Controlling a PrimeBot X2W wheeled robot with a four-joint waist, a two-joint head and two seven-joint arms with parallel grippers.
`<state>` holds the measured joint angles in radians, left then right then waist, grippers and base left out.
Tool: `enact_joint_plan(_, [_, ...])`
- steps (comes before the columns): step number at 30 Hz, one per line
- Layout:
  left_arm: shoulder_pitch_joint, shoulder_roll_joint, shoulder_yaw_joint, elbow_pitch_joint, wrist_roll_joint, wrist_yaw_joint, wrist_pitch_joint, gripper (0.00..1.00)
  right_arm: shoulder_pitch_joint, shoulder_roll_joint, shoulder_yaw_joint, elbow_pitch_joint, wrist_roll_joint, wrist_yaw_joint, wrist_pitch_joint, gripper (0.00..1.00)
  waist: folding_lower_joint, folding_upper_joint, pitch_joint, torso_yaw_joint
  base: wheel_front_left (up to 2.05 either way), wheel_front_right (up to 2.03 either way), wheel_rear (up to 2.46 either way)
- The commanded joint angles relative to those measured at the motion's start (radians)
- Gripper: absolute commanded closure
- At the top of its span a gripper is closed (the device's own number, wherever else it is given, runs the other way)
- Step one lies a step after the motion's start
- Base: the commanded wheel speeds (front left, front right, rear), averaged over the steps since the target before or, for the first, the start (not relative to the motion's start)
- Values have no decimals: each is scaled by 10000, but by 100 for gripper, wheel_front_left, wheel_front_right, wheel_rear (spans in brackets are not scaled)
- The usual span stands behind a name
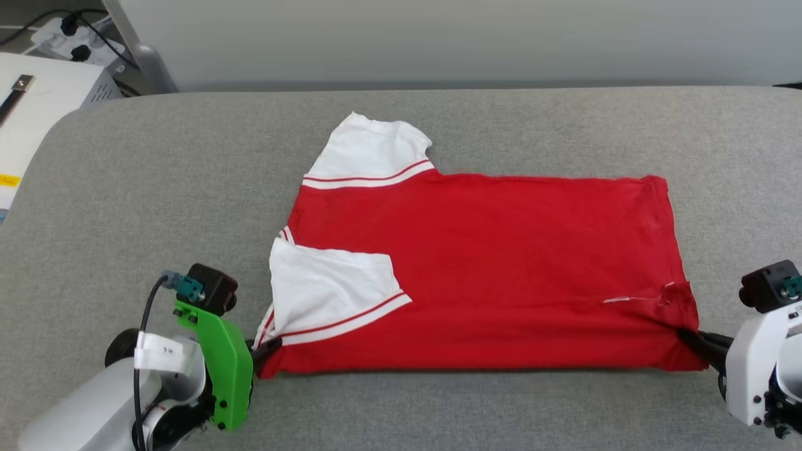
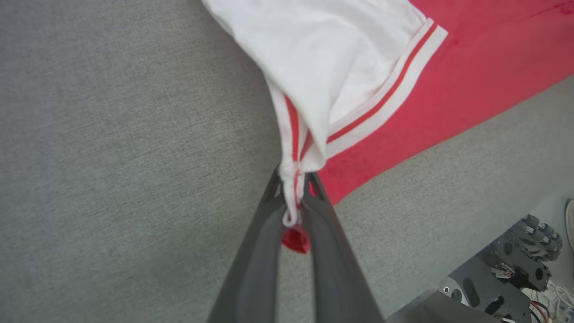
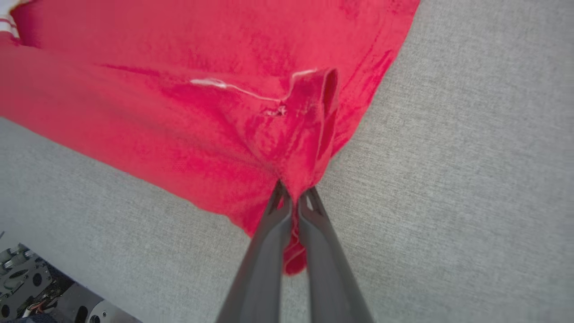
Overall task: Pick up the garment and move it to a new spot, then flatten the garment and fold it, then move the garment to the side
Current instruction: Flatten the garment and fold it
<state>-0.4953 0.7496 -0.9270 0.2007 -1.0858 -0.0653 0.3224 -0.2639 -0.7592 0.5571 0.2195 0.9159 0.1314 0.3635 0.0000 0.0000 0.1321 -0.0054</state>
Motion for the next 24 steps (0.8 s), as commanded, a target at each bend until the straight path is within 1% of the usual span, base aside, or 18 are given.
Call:
enact_joint_plan(1, [276,163,-14,-200,-36,125,38,100,292,-127,-121,-175,106,-7,-48,100,0,0,-217,35,0,0,0])
enact_joint_plan(6, [837,425,-108,-924,-158,549,109,100,1099,-398,-595,-947,179,-7,123,100,0,0,-189,68,0,0,0])
enact_joint_plan(9, [1047,377,-125,-1046,-263,731,80,100,1386,-330,-904,-1020,200,-7,350,100,0,0,-39,61,0,0,0])
enact_joint_plan(14, [1090,141,-199,-620,-267,824,55,100,1424,95,-1023,-556,62,-7,751,100,0,0,253,38,0,0,0])
enact_joint_plan(19, [1005,-278,-215,232,-277,688,-158,100,1155,694,-842,244,-303,-7,696,100,0,0,416,34,0,0,0])
enact_joint_plan(20, [988,-331,-181,362,-264,693,-261,96,1104,749,-806,322,-383,-7,597,100,0,0,414,37,0,0,0])
enact_joint_plan(21, [955,-378,-141,516,-217,705,-401,35,1051,816,-784,407,-489,-7,396,100,0,0,383,42,0,0,0])
enact_joint_plan(22, [928,-396,-104,610,-180,700,-516,0,1037,871,-761,459,-518,-7,257,71,0,0,346,49,0,0,0])
enact_joint_plan(23, [897,-397,-56,691,-155,678,-637,0,1033,907,-747,476,-531,-7,95,6,0,0,271,57,0,0,0])
enact_joint_plan(24, [876,-364,-24,723,-144,656,-693,0,1020,895,-749,439,-584,-7,-77,0,0,0,206,54,0,0,0])
